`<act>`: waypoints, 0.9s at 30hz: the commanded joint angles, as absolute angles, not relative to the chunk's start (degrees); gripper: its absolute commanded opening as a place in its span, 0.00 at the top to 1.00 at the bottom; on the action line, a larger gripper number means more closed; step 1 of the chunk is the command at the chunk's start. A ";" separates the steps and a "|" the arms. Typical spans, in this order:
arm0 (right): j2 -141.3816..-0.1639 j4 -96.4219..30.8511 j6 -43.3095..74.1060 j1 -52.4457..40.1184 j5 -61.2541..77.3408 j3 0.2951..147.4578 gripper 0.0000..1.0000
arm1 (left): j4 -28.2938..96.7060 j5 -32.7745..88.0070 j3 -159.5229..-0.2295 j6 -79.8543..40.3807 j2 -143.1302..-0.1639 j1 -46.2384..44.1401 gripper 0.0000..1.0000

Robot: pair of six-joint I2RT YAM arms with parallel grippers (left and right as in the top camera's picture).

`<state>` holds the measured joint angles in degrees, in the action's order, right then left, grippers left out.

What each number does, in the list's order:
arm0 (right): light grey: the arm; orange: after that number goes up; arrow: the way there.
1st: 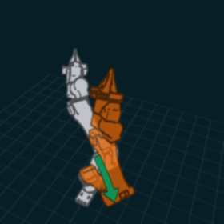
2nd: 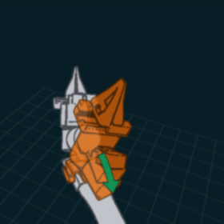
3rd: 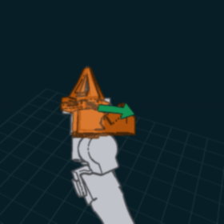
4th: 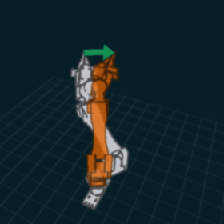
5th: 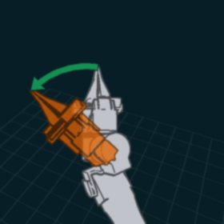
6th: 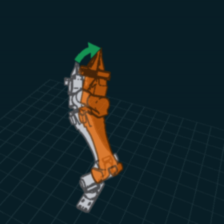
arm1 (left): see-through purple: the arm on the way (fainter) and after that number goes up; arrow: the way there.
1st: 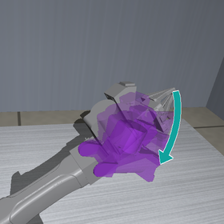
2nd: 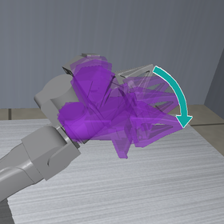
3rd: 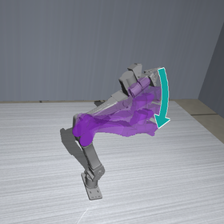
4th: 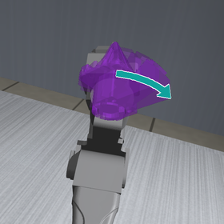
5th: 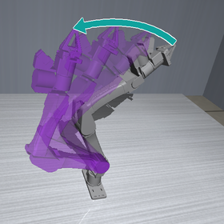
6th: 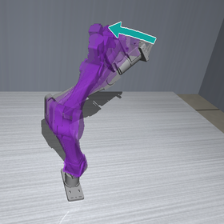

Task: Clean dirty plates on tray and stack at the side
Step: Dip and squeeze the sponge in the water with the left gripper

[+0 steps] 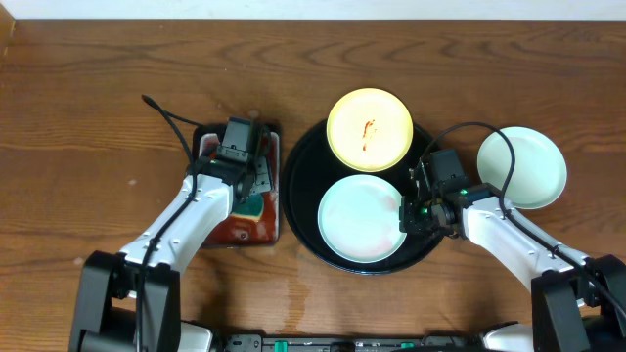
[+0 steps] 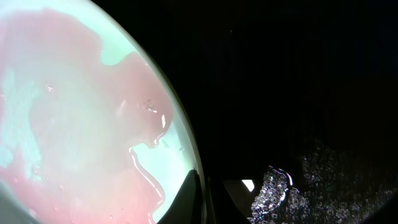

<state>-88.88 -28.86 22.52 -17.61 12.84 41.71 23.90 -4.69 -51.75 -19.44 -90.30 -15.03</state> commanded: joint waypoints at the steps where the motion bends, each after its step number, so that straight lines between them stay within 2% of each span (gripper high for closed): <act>1: -89.71 -28.99 22.22 -17.78 11.84 41.45 0.97 | 23.18 -5.61 -51.77 -19.09 -92.53 -14.79 0.34; 8: -89.69 -29.15 22.22 -17.78 11.86 41.45 0.97 | 21.82 -5.58 -51.77 -19.09 -96.68 -14.79 0.36; 11: -89.69 -29.15 22.22 -17.78 11.86 41.45 0.98 | 21.23 -5.56 -51.77 -19.09 -97.95 -14.79 0.50; 12: -89.71 -29.15 22.22 -17.78 11.84 41.45 0.97 | 21.08 -5.58 -51.77 -19.07 -98.08 -14.79 0.59; 14: -89.69 -29.23 22.22 -17.78 11.86 41.45 0.98 | 20.62 -5.58 -51.77 -19.07 -98.04 -14.79 0.89; 15: -89.69 -29.34 22.22 -17.78 11.86 41.45 0.98 | 20.40 -5.58 -51.79 -19.07 -98.02 -14.79 0.92; 23: -89.69 -29.47 22.22 -17.78 11.84 41.45 0.98 | 20.56 -5.58 -52.29 -16.97 -94.89 -14.79 0.91; 24: -89.69 -29.47 22.22 -17.78 11.84 41.45 0.98 | 20.71 -5.56 -52.36 -16.53 -94.06 -14.79 0.83; 26: -89.69 -29.47 22.22 -17.78 11.84 41.45 0.98 | 21.39 -5.54 -52.38 -16.51 -92.09 -14.79 0.51; 27: -89.71 -29.41 22.22 -17.78 11.84 41.45 0.98 | 21.96 -5.54 -52.38 -16.51 -91.31 -14.79 0.46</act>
<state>-88.88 -28.95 22.52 -17.61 12.84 41.71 21.19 -5.08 -51.75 -17.72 -94.76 -15.00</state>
